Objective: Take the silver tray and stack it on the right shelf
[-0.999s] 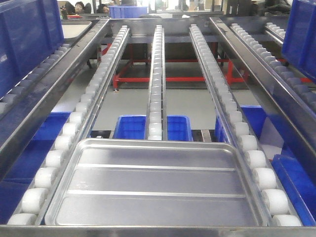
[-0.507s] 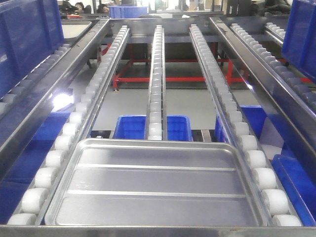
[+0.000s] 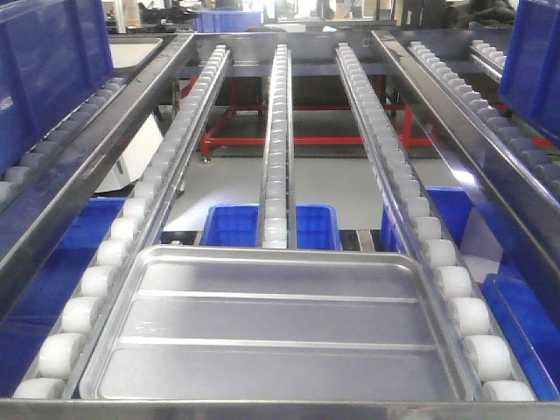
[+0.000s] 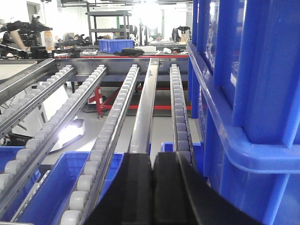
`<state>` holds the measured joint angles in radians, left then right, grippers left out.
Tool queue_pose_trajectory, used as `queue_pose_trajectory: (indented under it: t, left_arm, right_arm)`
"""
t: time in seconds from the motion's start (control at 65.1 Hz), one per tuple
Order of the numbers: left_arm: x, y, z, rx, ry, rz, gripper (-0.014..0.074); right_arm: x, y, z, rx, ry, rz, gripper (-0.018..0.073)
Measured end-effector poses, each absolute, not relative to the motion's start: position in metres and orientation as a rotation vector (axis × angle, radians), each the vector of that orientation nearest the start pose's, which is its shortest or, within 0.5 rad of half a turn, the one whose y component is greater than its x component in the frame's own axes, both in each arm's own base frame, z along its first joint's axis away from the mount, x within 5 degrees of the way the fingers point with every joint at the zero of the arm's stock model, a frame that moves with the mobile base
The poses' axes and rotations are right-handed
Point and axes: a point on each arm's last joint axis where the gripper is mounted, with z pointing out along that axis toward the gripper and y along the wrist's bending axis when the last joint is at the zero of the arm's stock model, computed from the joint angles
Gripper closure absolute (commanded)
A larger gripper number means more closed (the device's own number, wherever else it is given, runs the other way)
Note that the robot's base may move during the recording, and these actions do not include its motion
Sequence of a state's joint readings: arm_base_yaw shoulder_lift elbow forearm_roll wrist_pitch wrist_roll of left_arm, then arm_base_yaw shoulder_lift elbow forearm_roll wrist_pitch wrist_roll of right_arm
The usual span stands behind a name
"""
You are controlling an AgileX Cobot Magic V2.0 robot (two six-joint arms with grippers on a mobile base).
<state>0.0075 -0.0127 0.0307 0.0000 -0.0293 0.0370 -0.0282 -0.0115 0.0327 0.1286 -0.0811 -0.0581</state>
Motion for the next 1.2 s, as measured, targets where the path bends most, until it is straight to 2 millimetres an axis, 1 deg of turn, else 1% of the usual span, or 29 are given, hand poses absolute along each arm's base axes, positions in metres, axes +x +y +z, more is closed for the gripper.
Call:
queue_pose_trajectory:
  t: [0.215, 0.307, 0.4, 0.461, 0.599, 0.753, 0.815, 0.968, 1.076, 1.199]
  left_arm:
    - [0.056, 0.001, 0.21, 0.001, 1.43, 0.017, 0.0687]
    - [0.056, 0.0, 0.209, 0.001, 1.498, 0.013, 0.0687]
    - [0.053, 0.0, 0.218, 0.004, 1.547, 0.011, 0.0687]
    - [0.051, 0.0, 0.226, 0.003, 1.577, 0.006, 0.0687]
    - [0.057, -0.002, 0.23, -0.022, 1.751, -0.046, 0.0687]
    - [0.07, -0.005, 0.236, -0.039, 1.986, -0.1, 0.0687]
    - [0.075, -0.006, 0.239, 0.008, 2.077, -0.092, 0.0687]
    - [0.093, -0.011, 0.249, 0.222, 2.254, -0.057, 0.0687]
    - [0.103, -0.018, 0.253, 0.273, 2.363, -0.13, 0.0687]
    - [0.114, -0.029, 0.251, 0.24, 2.441, -0.284, 0.0687]
  right_arm:
    - [0.056, -0.002, 0.208, 0.078, 1.441, 0.029, 0.0506]
    - [0.057, -0.002, 0.205, 0.076, 1.475, 0.032, 0.0506]
    - [0.056, -0.001, 0.203, 0.07, 1.544, 0.039, 0.0506]
    - [0.055, 0.0, 0.206, 0.065, 1.588, 0.045, 0.0506]
    - [0.056, 0.002, 0.215, 0.055, 1.723, 0.058, 0.0506]
    - [0.068, 0.003, 0.224, 0.05, 1.945, 0.072, 0.0506]
    - [0.074, 0.003, 0.229, 0.049, 2.021, 0.077, 0.0506]
    - [0.094, 0.004, 0.236, 0.05, 2.212, 0.088, 0.0506]
    - [0.108, 0.003, 0.238, 0.054, 2.292, 0.091, 0.0506]
    - [0.117, 0.003, 0.235, 0.059, 2.346, 0.095, 0.0506]
